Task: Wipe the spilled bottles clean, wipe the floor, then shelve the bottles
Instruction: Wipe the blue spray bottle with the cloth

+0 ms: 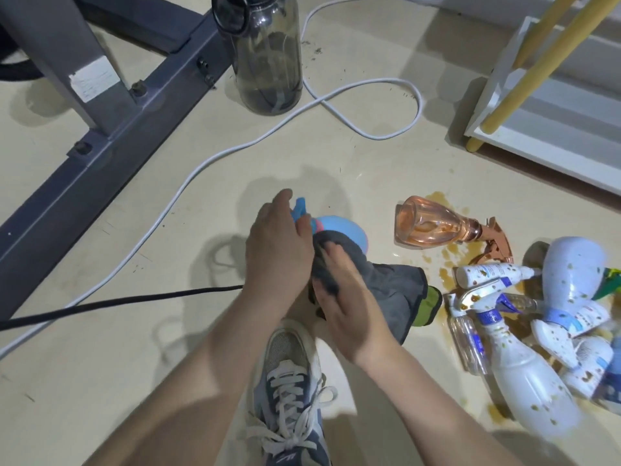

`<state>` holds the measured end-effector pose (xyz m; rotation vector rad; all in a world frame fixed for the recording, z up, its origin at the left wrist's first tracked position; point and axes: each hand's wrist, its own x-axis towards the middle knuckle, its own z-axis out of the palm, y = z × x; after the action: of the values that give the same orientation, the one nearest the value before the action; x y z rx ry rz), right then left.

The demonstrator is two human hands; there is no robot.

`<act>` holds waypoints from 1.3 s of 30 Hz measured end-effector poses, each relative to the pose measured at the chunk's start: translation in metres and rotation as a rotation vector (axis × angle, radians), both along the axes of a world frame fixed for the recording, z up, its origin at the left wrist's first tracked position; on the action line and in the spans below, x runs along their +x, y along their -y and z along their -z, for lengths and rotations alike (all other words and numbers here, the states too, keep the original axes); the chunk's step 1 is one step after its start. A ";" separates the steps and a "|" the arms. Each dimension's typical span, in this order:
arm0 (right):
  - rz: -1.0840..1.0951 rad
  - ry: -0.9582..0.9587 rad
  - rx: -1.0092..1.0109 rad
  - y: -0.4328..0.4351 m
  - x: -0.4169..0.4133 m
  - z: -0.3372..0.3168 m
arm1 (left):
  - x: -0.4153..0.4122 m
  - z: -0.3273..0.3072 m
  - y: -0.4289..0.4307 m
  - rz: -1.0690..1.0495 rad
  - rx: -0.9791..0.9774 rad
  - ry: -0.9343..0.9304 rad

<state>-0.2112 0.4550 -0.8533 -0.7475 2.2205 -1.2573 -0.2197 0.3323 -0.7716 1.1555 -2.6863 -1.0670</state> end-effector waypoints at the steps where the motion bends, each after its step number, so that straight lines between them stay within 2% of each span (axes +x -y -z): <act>1: 0.016 -0.082 0.070 0.002 -0.009 0.008 | -0.005 -0.001 0.004 -0.041 0.037 -0.051; 2: 0.060 -0.098 0.115 0.005 -0.022 0.011 | -0.009 -0.003 0.009 -0.078 0.064 -0.090; 4: 0.156 0.023 0.125 0.012 -0.051 0.018 | -0.011 -0.007 0.017 -0.096 0.056 -0.083; 8: 0.320 0.169 0.256 0.017 -0.090 0.030 | -0.005 -0.009 0.032 -0.016 0.002 0.086; 10: 0.404 0.318 0.370 0.019 -0.098 0.028 | -0.003 -0.010 0.044 -0.024 0.074 0.146; 11: 0.415 0.321 0.378 0.020 -0.096 0.025 | -0.001 -0.009 0.050 -0.027 0.117 0.158; 13: 0.361 0.172 0.252 0.029 -0.079 0.011 | 0.004 -0.009 0.053 -0.011 0.148 0.152; 16: 0.076 -0.056 0.044 0.052 -0.029 -0.013 | 0.013 -0.006 0.048 0.107 0.089 0.153; 21: -0.017 -0.313 0.056 0.045 -0.049 -0.002 | 0.031 0.002 0.053 0.177 0.130 0.117; 23: 0.081 -0.194 0.146 0.038 -0.069 0.009 | 0.035 0.004 0.054 0.215 0.108 0.114; 25: 0.250 0.141 0.285 0.026 -0.085 0.018 | 0.035 0.007 0.054 0.287 0.030 0.119; 27: 0.426 0.325 0.284 0.021 -0.088 0.025 | 0.036 0.008 0.054 0.342 -0.040 0.113; 28: 0.473 0.310 0.287 0.023 -0.085 0.026 | 0.035 0.009 0.054 0.332 -0.049 0.105; 29: 0.493 0.207 0.277 0.028 -0.075 0.026 | 0.035 0.010 0.055 0.299 -0.037 0.099; 30: 0.462 0.017 0.230 0.035 -0.062 0.024 | 0.034 0.013 0.056 0.254 -0.013 0.094; 31: 0.381 -0.162 0.172 0.042 -0.045 0.018 | 0.034 0.015 0.055 0.213 0.001 0.098; 33: 0.189 -0.379 0.126 0.053 -0.017 0.016 | 0.034 0.019 0.054 0.149 0.008 0.099; 37: 0.026 -0.486 0.107 0.051 -0.041 0.024 | 0.043 0.025 0.055 0.030 0.126 0.040; 39: 0.155 -0.346 0.204 0.042 -0.062 0.027 | 0.048 0.027 0.052 0.013 0.145 0.013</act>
<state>-0.2733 0.4132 -0.8800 -0.7720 2.6837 -1.0072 -0.1716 0.2800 -0.7986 1.1704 -2.6679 -1.2795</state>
